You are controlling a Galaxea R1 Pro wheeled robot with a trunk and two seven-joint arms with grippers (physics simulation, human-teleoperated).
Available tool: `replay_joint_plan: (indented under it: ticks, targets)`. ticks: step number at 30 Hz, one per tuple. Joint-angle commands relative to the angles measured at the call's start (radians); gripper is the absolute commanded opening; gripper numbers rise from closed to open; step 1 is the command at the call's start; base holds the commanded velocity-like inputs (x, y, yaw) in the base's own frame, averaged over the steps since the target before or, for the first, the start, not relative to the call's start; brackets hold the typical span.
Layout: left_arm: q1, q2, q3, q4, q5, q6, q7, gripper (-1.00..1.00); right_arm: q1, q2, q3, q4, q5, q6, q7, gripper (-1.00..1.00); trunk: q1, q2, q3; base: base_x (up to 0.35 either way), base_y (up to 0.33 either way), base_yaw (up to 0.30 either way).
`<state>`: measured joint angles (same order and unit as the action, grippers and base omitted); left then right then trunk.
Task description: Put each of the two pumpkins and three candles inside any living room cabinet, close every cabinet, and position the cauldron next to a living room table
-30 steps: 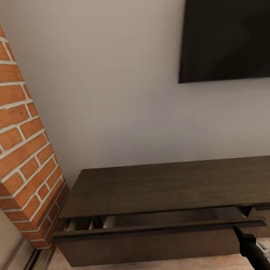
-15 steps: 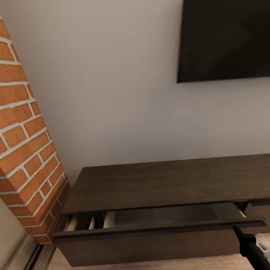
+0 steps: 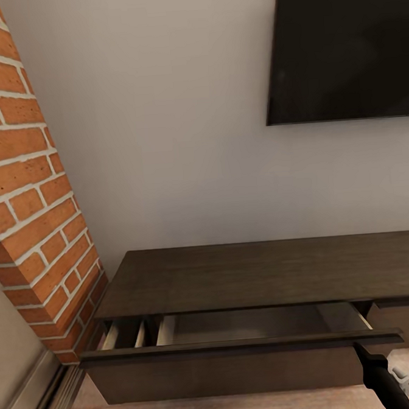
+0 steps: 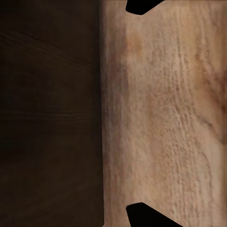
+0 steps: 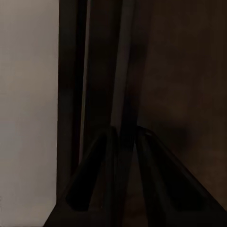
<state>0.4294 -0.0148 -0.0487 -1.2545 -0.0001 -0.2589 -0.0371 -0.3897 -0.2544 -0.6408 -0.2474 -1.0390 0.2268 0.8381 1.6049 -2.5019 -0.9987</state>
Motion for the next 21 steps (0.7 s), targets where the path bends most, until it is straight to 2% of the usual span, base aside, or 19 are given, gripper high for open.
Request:
replay_joint_plan:
  ticks: [1,21]
  targets:
    - [0.000,0.000,0.001,0.000,0.000,-0.002,-0.004,1.00,-0.001,0.000,0.004,-0.001,-0.018,0.017,0.019,-1.00,0.000,0.000,-0.001,-0.016,0.000,0.000]
    - [0.000,0.000,0.001,0.000,0.000,-0.002,-0.003,1.00,-0.001,-0.001,0.004,-0.001,-0.018,0.017,0.019,-1.00,0.000,0.000,-0.001,-0.061,0.000,0.000]
